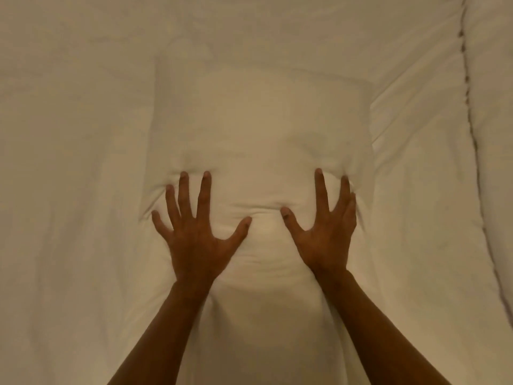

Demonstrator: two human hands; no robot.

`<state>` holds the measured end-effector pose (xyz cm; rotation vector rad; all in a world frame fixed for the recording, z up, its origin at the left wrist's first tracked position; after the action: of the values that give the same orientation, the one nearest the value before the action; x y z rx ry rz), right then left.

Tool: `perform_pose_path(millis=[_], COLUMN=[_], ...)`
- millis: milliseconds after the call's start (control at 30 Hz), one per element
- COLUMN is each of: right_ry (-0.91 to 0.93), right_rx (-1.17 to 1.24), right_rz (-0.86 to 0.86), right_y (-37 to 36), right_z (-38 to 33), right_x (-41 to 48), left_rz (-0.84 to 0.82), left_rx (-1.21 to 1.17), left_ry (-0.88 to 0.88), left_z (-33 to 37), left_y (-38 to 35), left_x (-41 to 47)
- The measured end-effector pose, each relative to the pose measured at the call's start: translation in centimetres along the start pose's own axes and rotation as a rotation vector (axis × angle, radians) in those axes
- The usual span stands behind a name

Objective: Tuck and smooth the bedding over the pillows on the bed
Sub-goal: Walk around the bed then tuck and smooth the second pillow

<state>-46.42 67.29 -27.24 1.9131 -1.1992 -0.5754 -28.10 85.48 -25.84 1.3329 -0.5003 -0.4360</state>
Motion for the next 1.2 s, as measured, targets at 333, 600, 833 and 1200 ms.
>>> perform_pose_path(millis=[333,600,833,1200], right_ry=[-0.032,-0.124,-0.039,0.056], right_rx=[0.022,0.025,-0.144,-0.191], right_rz=[0.004,-0.064,-0.016,-0.040], right_y=[2.0,1.2,-0.1,3.6], right_z=[-1.1,-1.6,-2.8,-6.2], right_x=[-1.3,-1.7,-0.5,-0.8], left_rz=[-0.142,-0.157,0.033,-0.040], left_rx=[-0.113,-0.138,0.152,0.085], left_ry=[0.126,0.189,0.050,-0.046], left_z=[-1.8,-0.3,1.1,2.9], left_y=[1.5,1.3,0.6,5.9], left_x=[0.5,1.0,1.5,0.7])
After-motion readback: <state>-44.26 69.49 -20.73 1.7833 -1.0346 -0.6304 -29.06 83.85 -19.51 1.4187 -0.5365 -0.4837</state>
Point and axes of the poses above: each hand's wrist, its own x-axis towards the middle knuckle, its own y-axis out of the back of the hand, z = x × y, the point moved 9 cm from there along x, towards the middle knuckle, and after that the axes turned 10 degrees about x, right-handed, at the moved point
